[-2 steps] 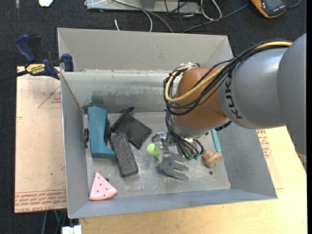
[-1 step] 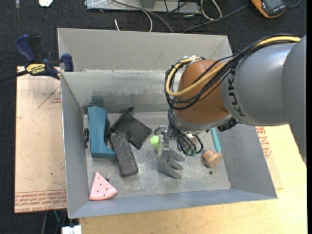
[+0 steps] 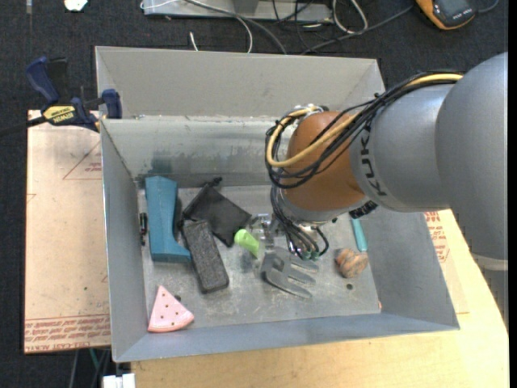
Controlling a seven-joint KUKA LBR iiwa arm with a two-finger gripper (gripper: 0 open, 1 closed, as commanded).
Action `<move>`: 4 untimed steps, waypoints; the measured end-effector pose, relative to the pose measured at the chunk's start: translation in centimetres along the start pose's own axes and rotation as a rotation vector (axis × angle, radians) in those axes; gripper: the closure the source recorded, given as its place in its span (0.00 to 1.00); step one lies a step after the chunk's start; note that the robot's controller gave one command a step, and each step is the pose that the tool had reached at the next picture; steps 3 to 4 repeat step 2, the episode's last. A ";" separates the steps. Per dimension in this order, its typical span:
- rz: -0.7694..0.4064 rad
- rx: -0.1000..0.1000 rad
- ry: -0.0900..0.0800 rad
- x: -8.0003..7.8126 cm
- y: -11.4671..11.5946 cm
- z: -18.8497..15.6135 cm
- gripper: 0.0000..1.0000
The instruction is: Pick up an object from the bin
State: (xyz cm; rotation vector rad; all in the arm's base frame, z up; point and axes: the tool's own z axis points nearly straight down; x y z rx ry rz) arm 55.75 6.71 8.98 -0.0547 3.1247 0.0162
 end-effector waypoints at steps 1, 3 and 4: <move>-0.103 0.000 0.009 0.1 0.3 -4.3 1.00; -0.198 -0.001 0.008 -0.5 1.3 -11.9 1.00; -0.198 -0.001 0.008 -0.5 1.3 -11.9 1.00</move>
Offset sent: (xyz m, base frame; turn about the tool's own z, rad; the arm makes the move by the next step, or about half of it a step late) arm 0.0038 0.0150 0.1451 -0.2262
